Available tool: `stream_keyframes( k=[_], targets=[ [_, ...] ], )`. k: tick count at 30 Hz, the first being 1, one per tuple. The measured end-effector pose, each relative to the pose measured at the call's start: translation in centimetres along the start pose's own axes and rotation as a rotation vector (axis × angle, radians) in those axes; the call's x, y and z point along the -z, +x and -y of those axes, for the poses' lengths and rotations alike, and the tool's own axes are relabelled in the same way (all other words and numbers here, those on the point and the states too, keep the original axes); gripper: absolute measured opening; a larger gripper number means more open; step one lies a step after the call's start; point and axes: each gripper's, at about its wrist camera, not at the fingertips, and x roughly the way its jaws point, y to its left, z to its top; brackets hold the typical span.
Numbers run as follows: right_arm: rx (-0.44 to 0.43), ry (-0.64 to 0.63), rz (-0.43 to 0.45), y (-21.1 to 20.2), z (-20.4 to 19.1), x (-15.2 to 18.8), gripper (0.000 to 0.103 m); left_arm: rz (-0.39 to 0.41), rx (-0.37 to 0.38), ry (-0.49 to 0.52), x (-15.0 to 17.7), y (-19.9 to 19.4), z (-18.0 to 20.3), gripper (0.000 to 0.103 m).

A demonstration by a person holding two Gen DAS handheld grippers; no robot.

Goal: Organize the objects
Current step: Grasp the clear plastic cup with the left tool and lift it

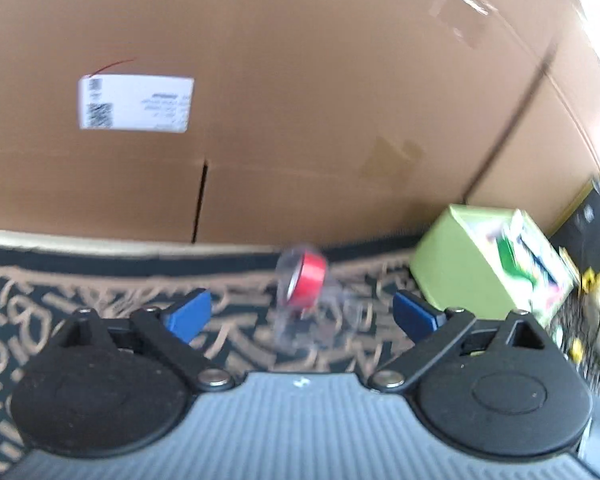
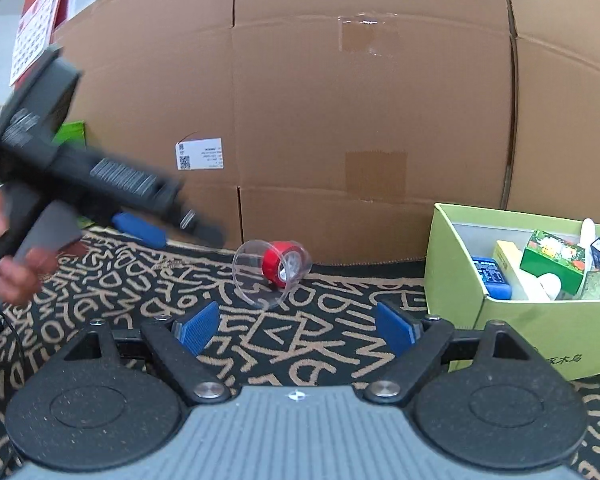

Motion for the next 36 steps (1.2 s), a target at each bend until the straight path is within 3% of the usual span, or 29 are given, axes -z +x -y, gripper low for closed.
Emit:
stream_keyframes(
  k=[3, 4, 5, 7, 9, 12, 18, 24, 28, 31, 33, 34, 36],
  targets=[
    [0.007, -0.010, -0.004, 0.0, -0.2, 0.0, 0.088, -0.035, -0.061, 0.031, -1.8, 3.7, 1.0, 0.098],
    [0.010, -0.013, -0.008, 0.0, -0.2, 0.1, 0.088, -0.050, -0.081, 0.038, -1.9, 4.8, 1.2, 0.088],
    [0.013, -0.015, -0.012, 0.0, -0.2, 0.2, 0.088, -0.079, -0.084, 0.040, -1.6, 5.6, 1.2, 0.069],
    [0.018, -0.014, -0.017, -0.2, 0.1, 0.2, 0.088, -0.134, -0.021, 0.020, -0.4, 6.0, 1.0, 0.058],
    [0.023, -0.013, -0.019, -0.4, 0.5, 0.3, 0.088, -0.137, 0.008, 0.048, 1.7, 4.8, 1.0, 0.061],
    [0.034, -0.006, -0.017, -0.5, 1.2, 0.3, 0.088, -0.144, -0.013, 0.126, 4.9, 2.6, 1.6, 0.060],
    [0.027, 0.058, 0.000, -0.4, 1.8, 0.2, 0.088, -0.131, 0.001, 0.125, 8.5, -0.7, 0.7, 0.062],
    [-0.024, 0.057, 0.012, -0.6, 0.4, 0.0, 0.088, -0.061, -0.003, 0.109, 7.8, -3.0, 0.3, 0.066],
    [-0.014, 0.045, 0.011, -0.8, -0.1, -0.1, 0.088, 0.015, -0.011, 0.137, 7.1, -3.7, 1.6, 0.089],
    [-0.007, 0.062, 0.008, -1.2, 0.1, 0.0, 0.088, 0.059, -0.026, 0.213, 7.1, -3.5, 3.1, 0.087],
    [0.001, 0.065, -0.001, -1.3, 0.2, 0.2, 0.088, 0.045, -0.043, 0.272, 6.8, -2.5, 4.1, 0.052],
    [0.003, 0.068, -0.007, -1.3, 0.2, 0.2, 0.088, 0.025, -0.050, 0.275, 6.5, -2.1, 4.3, 0.046],
    [0.013, 0.073, -0.024, -1.2, 0.2, 0.3, 0.088, 0.024, -0.027, 0.231, 5.9, -2.5, 4.2, 0.045]
  ],
)
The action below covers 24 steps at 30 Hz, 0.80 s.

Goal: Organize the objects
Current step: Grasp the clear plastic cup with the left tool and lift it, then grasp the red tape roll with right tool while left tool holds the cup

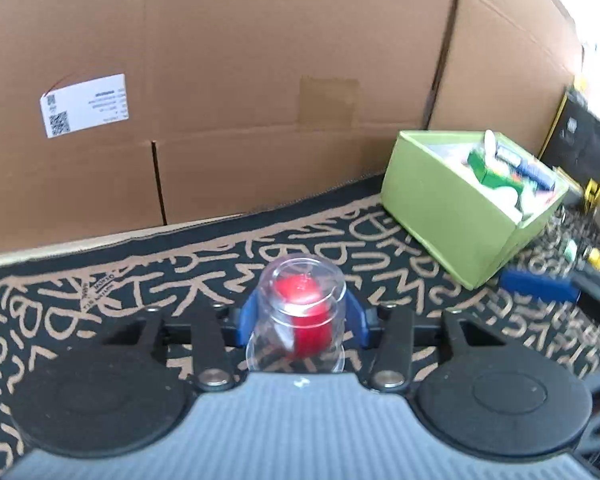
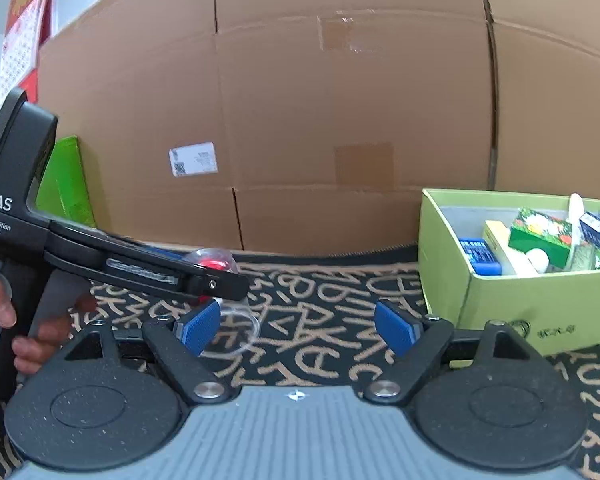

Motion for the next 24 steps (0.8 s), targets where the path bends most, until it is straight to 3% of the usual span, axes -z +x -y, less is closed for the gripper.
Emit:
stream_keyframes(
  k=[4, 9, 15, 21, 24],
  targets=[
    [-0.046, -0.019, -0.010, -0.3, -0.4, 0.2, 0.088, 0.031, 0.025, -0.022, -0.7, -1.5, -0.2, 0.045],
    [-0.098, -0.057, -0.033, 0.9, -2.3, 0.4, 0.087, 0.012, 0.077, -0.023, -1.3, -3.1, 0.8, 0.045],
    [-0.096, -0.137, 0.019, 2.1, -4.7, 0.6, 0.081, 0.008, 0.102, 0.033, -1.5, -4.9, 3.1, 0.045],
    [-0.100, -0.126, 0.023, 1.8, -4.4, 0.6, 0.080, 0.076, 0.047, 0.008, -2.5, -7.3, 2.6, 0.045],
    [-0.118, -0.151, -0.046, 3.6, -4.9, 0.6, 0.080, 0.083, 0.002, -0.032, -2.8, -7.9, 1.1, 0.045]
  ],
)
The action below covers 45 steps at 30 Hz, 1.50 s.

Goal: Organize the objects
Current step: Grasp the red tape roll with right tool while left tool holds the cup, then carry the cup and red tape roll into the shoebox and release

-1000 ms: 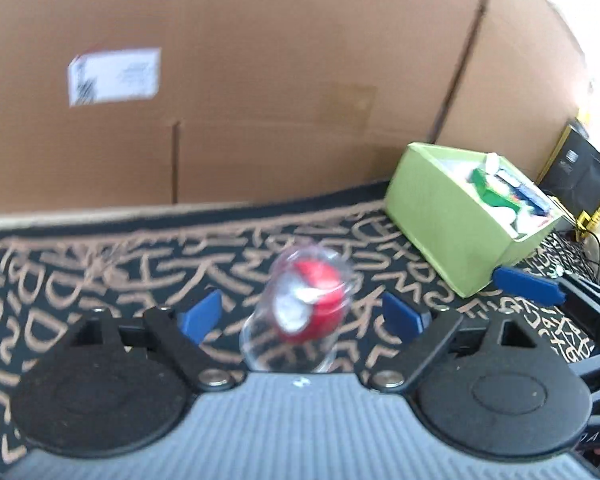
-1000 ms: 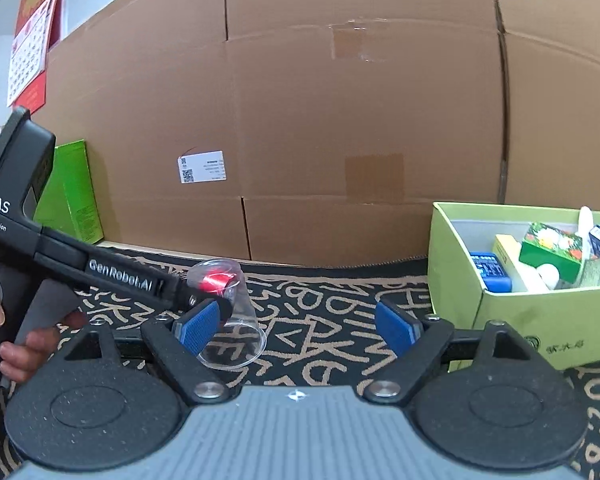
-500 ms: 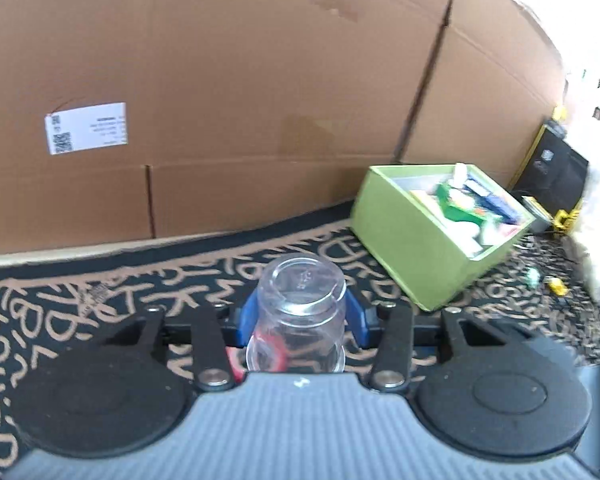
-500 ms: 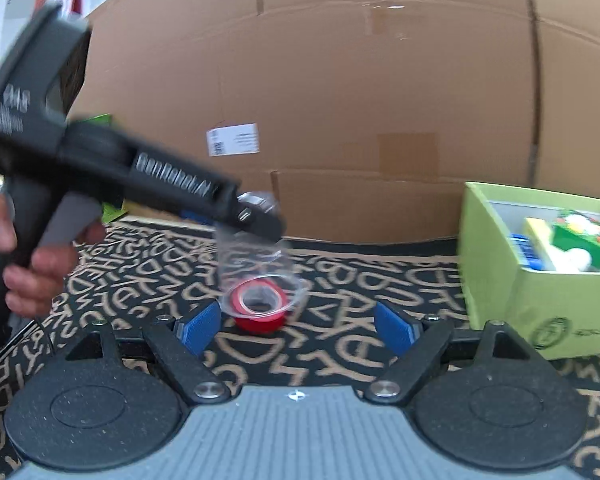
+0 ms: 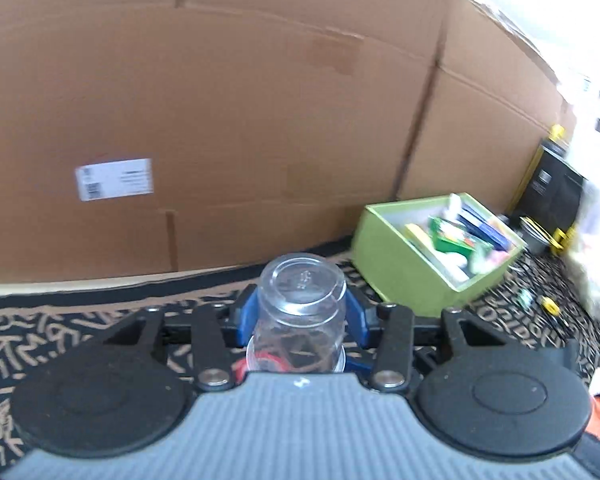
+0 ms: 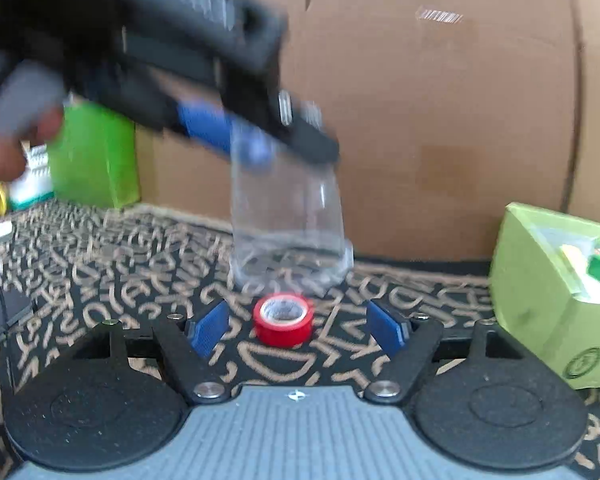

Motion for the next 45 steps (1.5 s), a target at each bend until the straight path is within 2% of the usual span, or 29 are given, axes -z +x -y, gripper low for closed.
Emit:
stream_keyframes(
  k=[4, 8, 10, 17, 22, 26, 31, 34, 37, 39, 42, 45],
  targets=[
    [-0.012, 0.017, -0.085, 3.9, -0.1, -0.4, 0.068, -0.019, -0.042, -0.024, 0.4, -0.3, -1.6, 0.046],
    [-0.027, 0.046, -0.153, 6.5, -0.5, -0.8, 0.063, -0.053, -0.063, -0.056, 1.0, 0.4, -3.1, 0.046],
    [-0.023, 0.048, -0.178, 7.2, -0.6, -0.9, 0.053, -0.067, -0.062, -0.069, 1.2, 0.9, -3.5, 0.046],
    [-0.015, 0.090, -0.173, 6.0, 0.1, -0.4, 0.051, -0.083, -0.040, -0.065, 1.7, 1.6, -3.1, 0.046],
    [-0.009, 0.085, -0.107, 1.6, 0.7, 0.5, 0.051, -0.075, 0.016, -0.042, 0.8, 2.3, -0.7, 0.046],
    [0.026, 0.106, -0.030, -2.8, 2.6, 0.4, 0.051, -0.041, 0.078, -0.010, -0.9, 3.0, 2.6, 0.046],
    [0.142, 0.138, 0.084, -8.9, 6.8, -0.7, 0.051, -0.022, 0.160, -0.006, -3.7, 5.7, 7.5, 0.046],
    [0.233, 0.146, 0.128, -11.3, 9.7, -1.0, 0.051, -0.003, 0.179, 0.015, -5.4, 7.8, 10.4, 0.046],
    [0.320, 0.158, 0.149, -12.9, 12.6, -1.2, 0.051, 0.020, 0.167, 0.043, -6.9, 10.0, 12.7, 0.046],
    [0.371, 0.165, 0.155, -13.7, 14.3, -1.2, 0.051, 0.025, 0.118, 0.073, -7.8, 11.8, 14.1, 0.046],
    [0.428, 0.182, 0.155, -14.5, 16.8, -1.2, 0.051, -0.004, 0.042, 0.122, -8.8, 14.7, 15.6, 0.046],
    [0.464, 0.187, 0.150, -15.2, 18.7, -0.9, 0.051, -0.040, 0.006, 0.156, -9.0, 17.4, 17.1, 0.047]
  ],
)
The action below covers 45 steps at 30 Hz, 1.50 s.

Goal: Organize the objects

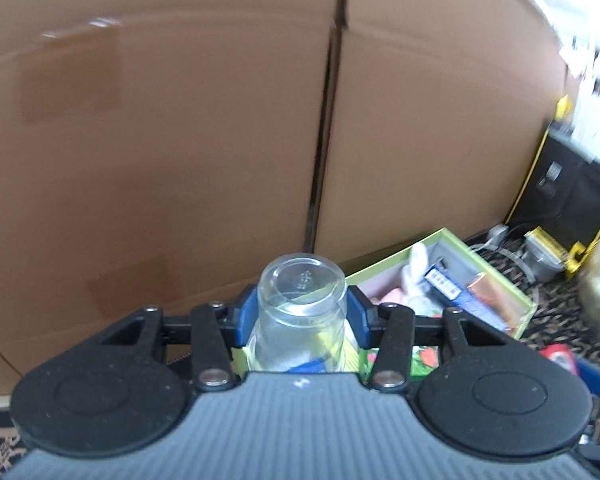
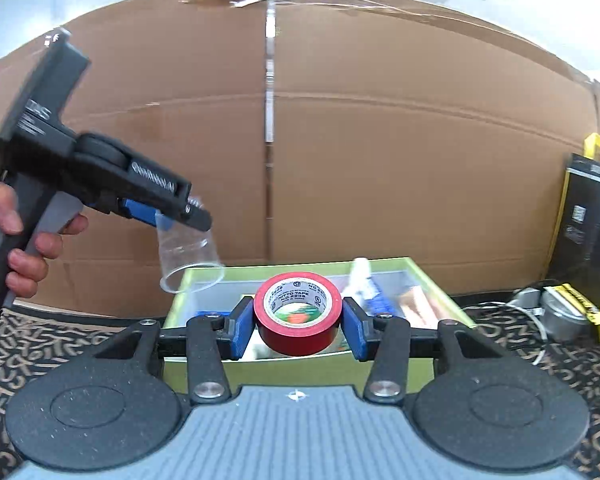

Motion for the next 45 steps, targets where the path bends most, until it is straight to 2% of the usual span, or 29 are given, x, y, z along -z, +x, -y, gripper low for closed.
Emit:
stream_keyframes(
  k=[4, 8, 15, 20, 21, 22, 23, 24, 25, 26, 28, 31, 33, 39, 45],
  targets=[
    [0.021, 0.005, -0.011, 0.7, 1.5, 0.1, 0.051, -0.037, 0.034, 0.024, 0.4, 2.4, 2.1, 0.046],
    [0.035, -0.005, -0.027, 1.4, 2.4, 0.4, 0.051, -0.037, 0.059, 0.052, 1.0, 3.4, 3.6, 0.047],
    [0.063, 0.001, -0.073, 4.7, 3.4, 1.0, 0.051, -0.044, 0.079, -0.003, 1.8, 4.2, 1.7, 0.051],
    [0.072, -0.005, -0.056, 6.4, 3.4, 0.8, 0.051, 0.036, 0.085, -0.016, 1.9, 2.5, 1.0, 0.085],
    [0.074, -0.012, -0.053, 7.0, 3.5, 0.8, 0.051, 0.055, 0.096, -0.029, 1.9, 2.0, 0.8, 0.089],
    [0.077, -0.021, -0.053, 7.5, 3.4, 0.7, 0.051, 0.075, 0.111, -0.040, 2.0, 1.3, 0.7, 0.099],
    [0.066, -0.040, -0.055, 8.2, 3.3, 0.8, 0.051, 0.095, 0.124, -0.050, 2.1, 0.5, 0.4, 0.103],
    [0.045, -0.060, -0.068, 8.7, 3.2, 0.8, 0.055, 0.114, 0.131, -0.059, 2.3, -0.4, 0.3, 0.103],
    [0.044, -0.071, -0.081, 9.0, 3.1, 1.0, 0.064, 0.120, 0.140, -0.062, 2.5, -1.3, 0.1, 0.103],
    [0.062, -0.073, -0.086, 8.9, 3.1, 1.1, 0.068, 0.118, 0.153, -0.063, 2.8, -2.0, 0.0, 0.103],
    [0.080, -0.056, -0.040, 7.6, 3.4, 1.3, 0.082, 0.116, 0.159, -0.061, 3.8, -3.4, -0.1, 0.103],
    [0.071, -0.025, 0.019, 4.5, 3.6, 1.9, 0.092, 0.110, 0.147, -0.066, 5.7, -5.1, 0.3, 0.103],
    [0.062, -0.013, 0.023, 2.7, 3.6, 2.3, 0.095, 0.095, 0.144, -0.076, 7.2, -6.5, 0.3, 0.103],
    [0.026, -0.012, -0.075, -1.9, 3.0, 3.0, 0.100, 0.103, 0.084, -0.121, 11.7, -10.4, 1.1, 0.103],
    [0.059, -0.052, -0.148, -5.7, 2.4, 4.3, 0.103, 0.065, 0.020, -0.160, 15.4, -12.7, 2.1, 0.103]
  ],
)
